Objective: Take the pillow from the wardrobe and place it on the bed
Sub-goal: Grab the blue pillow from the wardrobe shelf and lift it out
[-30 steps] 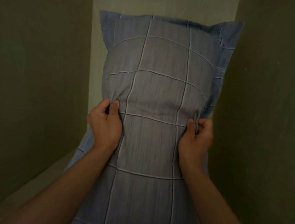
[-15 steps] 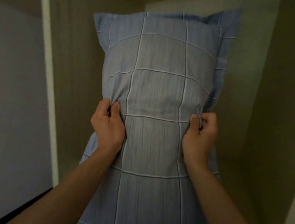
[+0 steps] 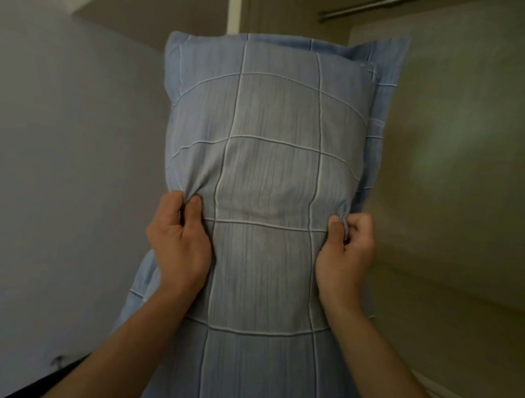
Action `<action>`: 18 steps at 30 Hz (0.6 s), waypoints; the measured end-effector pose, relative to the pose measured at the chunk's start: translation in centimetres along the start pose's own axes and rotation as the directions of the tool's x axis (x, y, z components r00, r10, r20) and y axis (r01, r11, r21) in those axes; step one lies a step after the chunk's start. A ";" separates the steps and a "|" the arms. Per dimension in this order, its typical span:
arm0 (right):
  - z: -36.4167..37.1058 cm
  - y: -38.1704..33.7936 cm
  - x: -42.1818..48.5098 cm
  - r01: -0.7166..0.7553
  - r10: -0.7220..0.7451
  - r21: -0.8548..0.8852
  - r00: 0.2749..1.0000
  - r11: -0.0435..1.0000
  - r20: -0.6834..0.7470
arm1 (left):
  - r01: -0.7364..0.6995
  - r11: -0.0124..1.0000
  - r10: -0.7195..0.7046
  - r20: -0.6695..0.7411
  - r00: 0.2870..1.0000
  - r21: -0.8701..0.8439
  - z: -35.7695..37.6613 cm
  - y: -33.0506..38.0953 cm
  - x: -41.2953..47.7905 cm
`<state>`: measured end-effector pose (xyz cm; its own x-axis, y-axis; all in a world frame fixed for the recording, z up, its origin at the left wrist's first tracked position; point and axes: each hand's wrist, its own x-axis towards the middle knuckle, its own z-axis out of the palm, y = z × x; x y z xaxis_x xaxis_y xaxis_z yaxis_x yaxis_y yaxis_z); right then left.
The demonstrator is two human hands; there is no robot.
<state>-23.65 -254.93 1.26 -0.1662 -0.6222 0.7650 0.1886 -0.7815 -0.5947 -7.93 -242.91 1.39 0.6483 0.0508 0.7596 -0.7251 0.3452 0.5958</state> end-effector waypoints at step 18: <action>18.9 -6.9 -15.7 -0.149 0.067 0.270 0.954 0.951 0.293 | -0.046 0.906 0.168 -0.256 0.952 0.420 -23.8 -3.4 7.5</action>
<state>-4.06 -238.93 -1.99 0.1376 -0.6323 0.7624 0.4652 -0.6384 -0.6133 4.92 -221.39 -1.11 0.5551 0.3463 0.7563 -0.7847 -0.0835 0.6142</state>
